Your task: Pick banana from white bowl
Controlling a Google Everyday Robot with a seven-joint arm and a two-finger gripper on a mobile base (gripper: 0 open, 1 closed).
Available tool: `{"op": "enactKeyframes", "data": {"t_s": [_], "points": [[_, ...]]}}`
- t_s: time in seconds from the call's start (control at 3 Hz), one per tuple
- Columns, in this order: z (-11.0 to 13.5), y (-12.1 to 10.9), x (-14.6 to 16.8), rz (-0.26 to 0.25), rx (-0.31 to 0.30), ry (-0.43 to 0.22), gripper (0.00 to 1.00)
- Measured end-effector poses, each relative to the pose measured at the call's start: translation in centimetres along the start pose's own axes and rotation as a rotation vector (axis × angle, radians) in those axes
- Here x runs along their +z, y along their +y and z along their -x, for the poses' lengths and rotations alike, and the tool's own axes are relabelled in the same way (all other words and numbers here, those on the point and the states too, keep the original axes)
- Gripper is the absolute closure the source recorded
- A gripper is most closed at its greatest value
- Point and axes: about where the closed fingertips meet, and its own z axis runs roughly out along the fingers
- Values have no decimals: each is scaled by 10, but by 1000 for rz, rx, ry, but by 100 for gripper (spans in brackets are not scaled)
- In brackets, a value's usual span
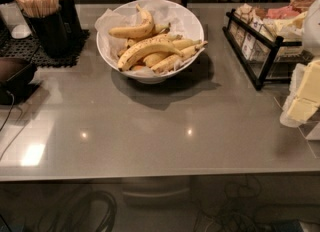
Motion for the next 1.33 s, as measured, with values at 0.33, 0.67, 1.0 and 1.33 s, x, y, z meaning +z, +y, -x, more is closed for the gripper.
{"op": "enactKeyframes", "data": {"t_s": [0.33,0.67,1.0,1.33], "points": [[0,0,0,0,0,0,0],[7,-5,-1,-6,-7,-22,0],[38,-29,6,13,-73,-124,0],[83,-60,24,77,-152,-236,0]]}}
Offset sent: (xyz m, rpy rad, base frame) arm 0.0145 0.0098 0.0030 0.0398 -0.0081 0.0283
